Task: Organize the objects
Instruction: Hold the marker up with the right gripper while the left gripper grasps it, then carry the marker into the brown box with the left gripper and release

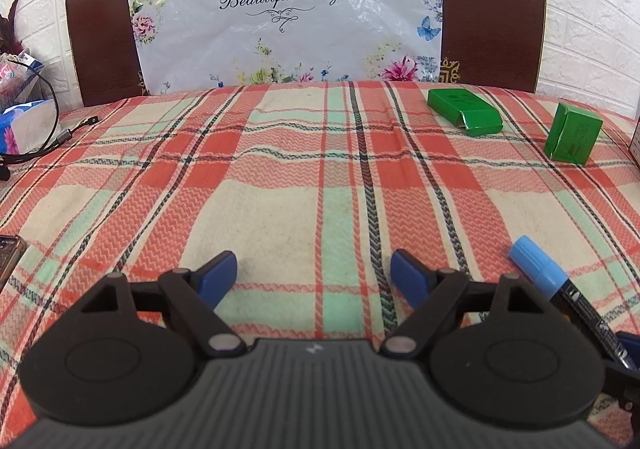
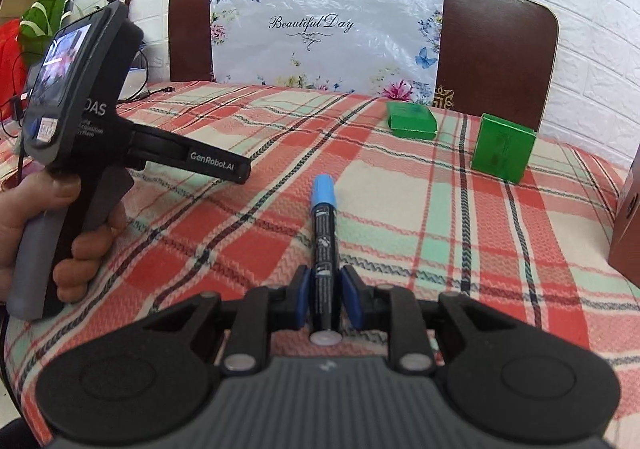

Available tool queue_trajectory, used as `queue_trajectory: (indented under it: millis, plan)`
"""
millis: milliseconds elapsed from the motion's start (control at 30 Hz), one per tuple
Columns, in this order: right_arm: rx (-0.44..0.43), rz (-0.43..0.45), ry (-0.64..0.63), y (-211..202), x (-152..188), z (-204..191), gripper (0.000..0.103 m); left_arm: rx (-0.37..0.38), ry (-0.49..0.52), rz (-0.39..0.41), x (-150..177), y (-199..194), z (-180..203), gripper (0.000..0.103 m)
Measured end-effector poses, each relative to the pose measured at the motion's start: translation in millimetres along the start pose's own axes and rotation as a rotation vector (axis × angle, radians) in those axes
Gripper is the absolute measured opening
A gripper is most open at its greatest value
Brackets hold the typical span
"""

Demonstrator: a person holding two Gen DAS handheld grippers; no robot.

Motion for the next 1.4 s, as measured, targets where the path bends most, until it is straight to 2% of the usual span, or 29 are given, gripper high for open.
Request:
queue_trajectory:
  millis: [100, 200, 300, 433, 500, 567, 600, 633, 667, 733, 800, 900, 1000, 1067, 1300, 1400]
  plan:
    - [-0.013, 0.002, 0.032, -0.7, 0.8, 4.8, 0.023, 0.001, -0.008, -0.024, -2.4, 1.1, -0.9, 0.087]
    - [-0.028, 0.009, 0.053, -2.0, 4.9, 7.4, 0.024, 0.007, -0.061, -0.11, -8.4, -2.4, -1.7, 0.088]
    - [-0.044, 0.011, 0.072, -2.0, 5.2, 10.0, 0.024, 0.093, -0.13, -0.198, -13.6, -11.9, 7.2, 0.088]
    - [-0.071, 0.012, 0.105, -1.6, 4.9, 13.9, 0.025, 0.262, -0.186, -0.296, -16.4, -19.7, 36.5, 0.087]
    - [-0.091, 0.012, 0.128, -1.7, 4.8, 17.0, 0.025, 0.294, -0.17, -0.33, -13.9, -20.1, 56.8, 0.087]
    - [-0.112, 0.012, 0.153, -2.0, 5.0, 20.6, 0.025, 0.294, -0.134, -0.345, -11.4, -19.9, 76.9, 0.087]
    - [-0.12, 0.014, 0.164, -3.0, 5.2, 22.2, 0.019, 0.275, -0.122, -0.345, -10.9, -19.9, 83.4, 0.087]
    - [-0.128, 0.019, 0.172, -4.4, 5.5, 23.4, 0.018, 0.268, -0.111, -0.341, -11.1, -19.8, 89.1, 0.077]
    - [-0.136, 0.029, 0.176, -6.0, 5.4, 24.2, 0.018, 0.294, -0.106, -0.344, -11.3, -19.6, 94.9, 0.068]
    - [-0.143, 0.063, 0.177, -11.7, 5.7, 24.5, 0.018, 0.316, -0.093, -0.35, -12.8, -20.4, 105.2, 0.041]
    - [-0.139, 0.087, 0.172, -16.1, 5.7, 24.5, 0.018, 0.302, -0.072, -0.354, -13.7, -19.8, 113.7, 0.035]
    - [-0.141, 0.097, 0.212, -19.6, 5.0, 32.3, 0.018, 0.314, -0.085, -0.362, -17.6, -20.9, 119.5, 0.033]
    - [-0.125, 0.124, 0.23, -30.2, 4.6, 42.3, 0.019, 0.377, -0.117, -0.373, -28.0, -26.6, 130.6, 0.028]
    - [-0.094, 0.158, 0.237, -39.3, 2.3, 52.2, 0.019, 0.404, -0.093, -0.351, -42.6, -33.3, 149.5, 0.027]
    - [0.124, 0.362, 0.293, -82.8, -18.6, 119.2, 0.019, 0.555, 0.09, -0.187, -109.7, -63.5, 251.5, 0.024]
    - [0.227, 0.419, 0.321, -93.3, -25.3, 154.1, 0.019, 0.608, 0.172, -0.133, -129.6, -67.2, 300.4, 0.023]
Point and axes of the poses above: each gripper's, at about its wrist camera, not at the fingertips, and y roughly the way its jaws point, z to its right, x to its underside, the point moved 3 cm from there along y, roughly the way its jaws point
